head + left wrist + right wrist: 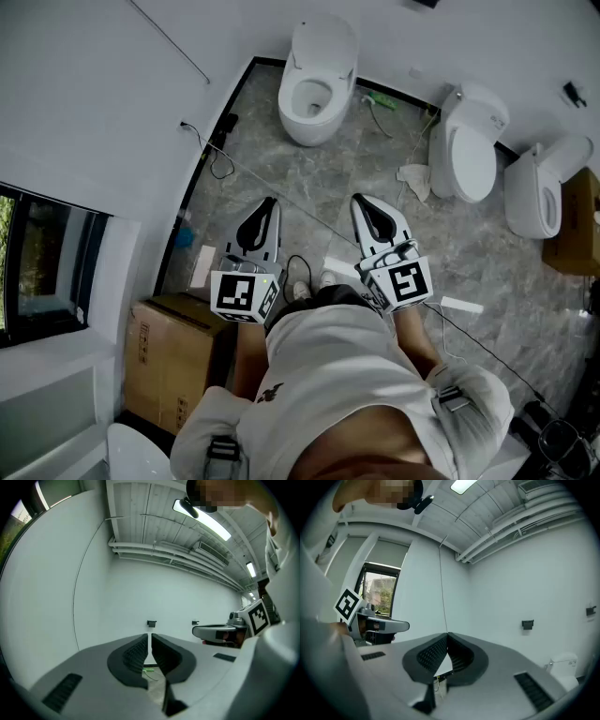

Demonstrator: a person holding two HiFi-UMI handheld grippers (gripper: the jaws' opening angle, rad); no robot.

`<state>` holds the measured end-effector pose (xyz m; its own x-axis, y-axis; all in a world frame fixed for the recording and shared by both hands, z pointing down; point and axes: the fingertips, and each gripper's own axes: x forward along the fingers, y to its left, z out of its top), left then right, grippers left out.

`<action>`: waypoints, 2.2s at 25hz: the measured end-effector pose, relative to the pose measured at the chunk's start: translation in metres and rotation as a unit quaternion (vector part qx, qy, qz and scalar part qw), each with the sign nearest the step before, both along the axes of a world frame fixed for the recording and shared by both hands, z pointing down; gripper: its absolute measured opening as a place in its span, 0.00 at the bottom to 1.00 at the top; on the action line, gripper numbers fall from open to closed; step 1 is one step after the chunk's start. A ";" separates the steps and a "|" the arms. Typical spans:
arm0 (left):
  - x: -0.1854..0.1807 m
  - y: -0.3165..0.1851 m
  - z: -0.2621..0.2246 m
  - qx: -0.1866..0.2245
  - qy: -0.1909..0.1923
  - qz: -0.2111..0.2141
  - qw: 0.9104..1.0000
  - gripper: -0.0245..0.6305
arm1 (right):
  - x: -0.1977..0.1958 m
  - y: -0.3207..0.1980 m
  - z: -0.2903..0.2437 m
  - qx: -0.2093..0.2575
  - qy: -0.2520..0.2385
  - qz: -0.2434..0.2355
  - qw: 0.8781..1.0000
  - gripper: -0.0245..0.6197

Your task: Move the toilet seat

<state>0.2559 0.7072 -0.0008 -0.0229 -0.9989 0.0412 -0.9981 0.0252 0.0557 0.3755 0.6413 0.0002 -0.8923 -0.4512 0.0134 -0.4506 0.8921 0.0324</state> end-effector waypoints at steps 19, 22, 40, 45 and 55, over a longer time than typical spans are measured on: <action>0.044 -0.044 -0.004 -0.012 -0.018 -0.022 1.000 0.10 | 0.024 -0.042 -0.008 0.002 -0.025 -0.035 0.999 0.07; 0.035 -0.054 -0.002 -0.011 -0.018 -0.019 1.000 0.10 | 0.013 -0.049 -0.007 -0.004 -0.030 -0.036 0.999 0.07; -0.098 -0.146 0.007 -0.008 -0.017 0.013 1.000 0.10 | -0.115 -0.136 0.003 0.001 -0.003 0.003 1.000 0.07; -0.140 -0.165 0.011 -0.010 -0.011 0.025 1.000 0.10 | -0.155 -0.152 0.005 0.003 0.005 0.015 1.000 0.07; -0.190 -0.202 0.023 -0.022 0.007 0.048 0.999 0.10 | -0.197 -0.182 0.016 -0.012 0.022 0.043 0.999 0.07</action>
